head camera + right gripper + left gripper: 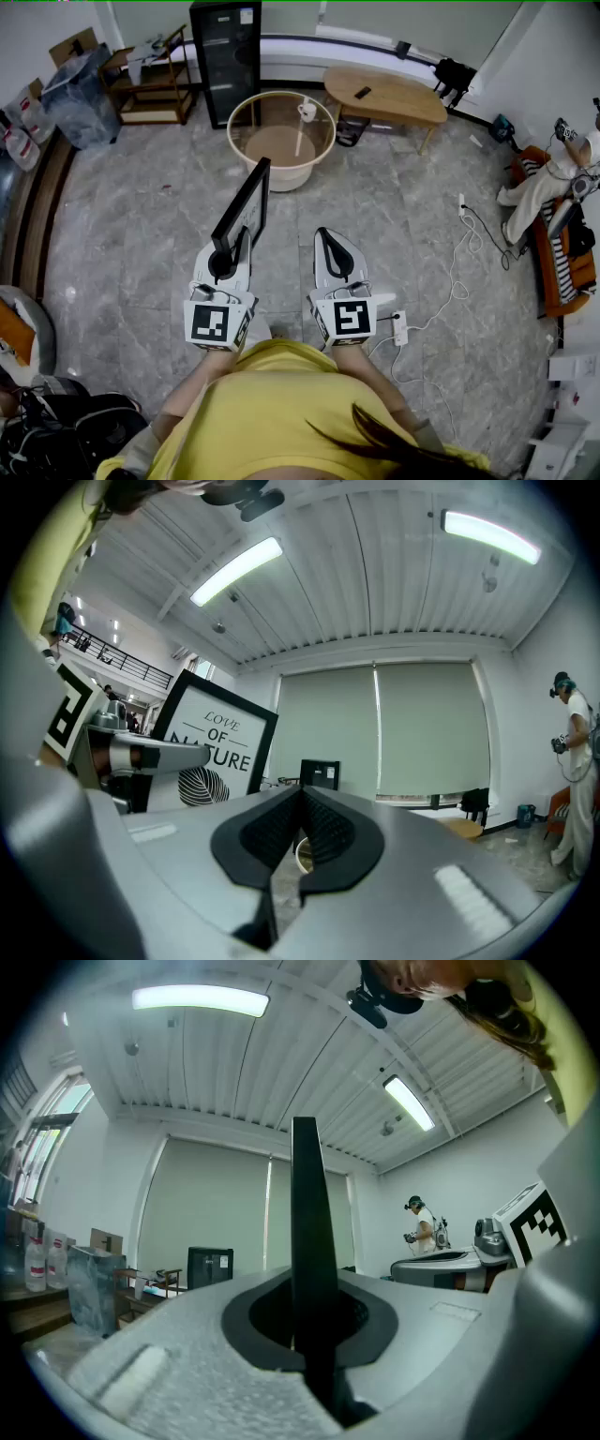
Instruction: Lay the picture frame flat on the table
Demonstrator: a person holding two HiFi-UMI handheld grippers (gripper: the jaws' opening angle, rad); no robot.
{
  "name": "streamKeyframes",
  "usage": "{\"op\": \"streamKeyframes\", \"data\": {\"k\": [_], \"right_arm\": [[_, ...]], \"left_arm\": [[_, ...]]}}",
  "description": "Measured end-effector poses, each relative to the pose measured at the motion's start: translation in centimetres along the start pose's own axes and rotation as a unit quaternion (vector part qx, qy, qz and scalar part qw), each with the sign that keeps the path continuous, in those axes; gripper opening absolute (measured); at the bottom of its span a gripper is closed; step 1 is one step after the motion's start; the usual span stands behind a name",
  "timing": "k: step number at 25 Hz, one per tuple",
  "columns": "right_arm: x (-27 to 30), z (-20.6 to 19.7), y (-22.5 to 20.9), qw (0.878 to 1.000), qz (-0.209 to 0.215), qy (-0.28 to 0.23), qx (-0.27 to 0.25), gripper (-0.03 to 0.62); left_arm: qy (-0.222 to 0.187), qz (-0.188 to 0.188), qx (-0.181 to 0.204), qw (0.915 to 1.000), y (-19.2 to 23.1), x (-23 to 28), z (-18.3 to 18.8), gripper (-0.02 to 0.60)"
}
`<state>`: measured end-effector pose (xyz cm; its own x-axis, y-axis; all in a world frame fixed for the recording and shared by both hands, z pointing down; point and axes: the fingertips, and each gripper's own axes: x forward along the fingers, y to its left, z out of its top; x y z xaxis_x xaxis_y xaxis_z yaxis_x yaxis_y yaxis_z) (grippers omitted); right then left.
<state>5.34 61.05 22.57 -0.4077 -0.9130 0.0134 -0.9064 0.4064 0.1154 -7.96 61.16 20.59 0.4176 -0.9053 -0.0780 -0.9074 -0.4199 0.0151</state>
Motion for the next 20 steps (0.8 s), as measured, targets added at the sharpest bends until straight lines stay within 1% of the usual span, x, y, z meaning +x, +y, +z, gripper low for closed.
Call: {"op": "streamKeyframes", "data": {"k": [5, 9, 15, 20], "right_arm": [[0.5, -0.4, -0.2, 1.000, -0.007, -0.010, 0.004, 0.000], [2.7, -1.1, -1.6, 1.000, -0.011, -0.009, 0.013, 0.000], [8.7, -2.7, -3.8, 1.000, -0.022, 0.005, 0.019, 0.000], [15.8, -3.1, -5.7, 1.000, -0.026, 0.008, 0.016, 0.000]], "left_arm": [[0.005, -0.001, -0.005, 1.0000, 0.2, 0.5, -0.6, 0.009], [0.006, -0.002, -0.011, 0.9999, 1.1, 2.8, -1.7, 0.009], [0.007, -0.007, -0.014, 0.9998, 4.6, 8.3, -3.2, 0.009], [0.005, -0.007, -0.012, 0.9999, 9.0, 14.2, -3.2, 0.009]]}}
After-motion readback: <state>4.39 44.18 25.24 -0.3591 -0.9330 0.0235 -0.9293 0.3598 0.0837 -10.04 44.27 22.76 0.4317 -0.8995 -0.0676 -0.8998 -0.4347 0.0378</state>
